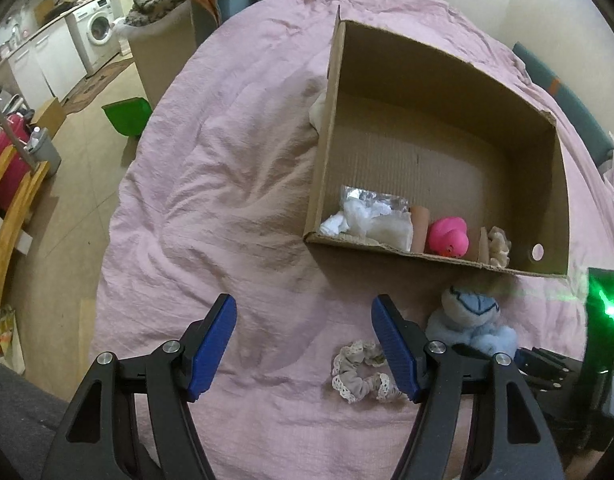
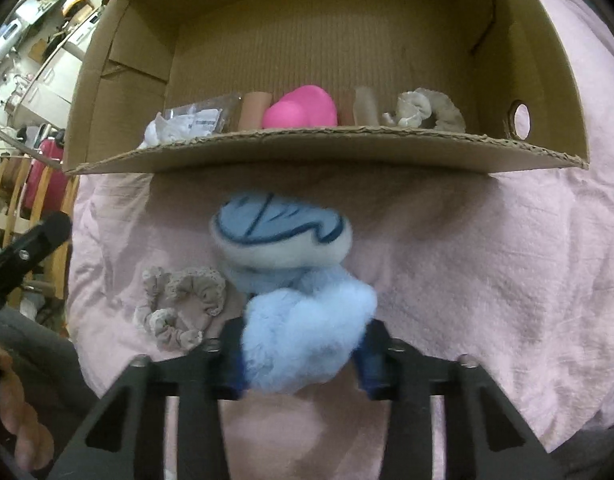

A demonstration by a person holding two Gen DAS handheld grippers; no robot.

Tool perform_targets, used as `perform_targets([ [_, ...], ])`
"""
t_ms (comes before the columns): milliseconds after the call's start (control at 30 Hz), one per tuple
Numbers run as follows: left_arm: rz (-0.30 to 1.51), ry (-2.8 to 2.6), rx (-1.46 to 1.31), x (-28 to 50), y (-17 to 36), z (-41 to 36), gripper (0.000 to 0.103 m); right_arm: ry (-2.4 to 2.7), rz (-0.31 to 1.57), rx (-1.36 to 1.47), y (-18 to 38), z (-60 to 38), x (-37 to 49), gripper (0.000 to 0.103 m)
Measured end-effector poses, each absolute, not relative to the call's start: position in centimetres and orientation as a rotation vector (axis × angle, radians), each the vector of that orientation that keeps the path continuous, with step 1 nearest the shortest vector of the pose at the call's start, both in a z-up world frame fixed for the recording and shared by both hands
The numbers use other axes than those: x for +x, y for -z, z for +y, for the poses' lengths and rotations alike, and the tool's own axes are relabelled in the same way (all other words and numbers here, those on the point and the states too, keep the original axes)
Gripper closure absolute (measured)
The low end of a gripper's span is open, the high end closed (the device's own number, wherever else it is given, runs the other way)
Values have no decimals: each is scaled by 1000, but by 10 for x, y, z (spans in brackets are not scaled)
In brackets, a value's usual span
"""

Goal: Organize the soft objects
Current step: 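Grasp the light blue plush with the right tool while the left tool grasps the grey scrunchie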

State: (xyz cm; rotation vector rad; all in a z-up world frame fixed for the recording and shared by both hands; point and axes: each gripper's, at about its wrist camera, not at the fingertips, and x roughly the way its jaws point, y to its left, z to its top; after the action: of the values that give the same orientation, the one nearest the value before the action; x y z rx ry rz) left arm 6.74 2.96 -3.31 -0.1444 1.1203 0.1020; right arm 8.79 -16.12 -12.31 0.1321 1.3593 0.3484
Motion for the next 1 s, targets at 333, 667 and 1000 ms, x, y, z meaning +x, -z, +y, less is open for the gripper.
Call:
perform_targets([
  [333, 1320, -22, -247, 72, 77, 25, 36, -366, 1274, 216, 91, -184, 71, 77],
  [667, 1434, 165, -186, 78, 117, -30, 22, -341, 1250, 283, 84, -200, 68, 77],
  [1000, 1424, 78, -91, 75, 121, -28, 65, -356, 1254, 260, 83, -203, 66, 77],
])
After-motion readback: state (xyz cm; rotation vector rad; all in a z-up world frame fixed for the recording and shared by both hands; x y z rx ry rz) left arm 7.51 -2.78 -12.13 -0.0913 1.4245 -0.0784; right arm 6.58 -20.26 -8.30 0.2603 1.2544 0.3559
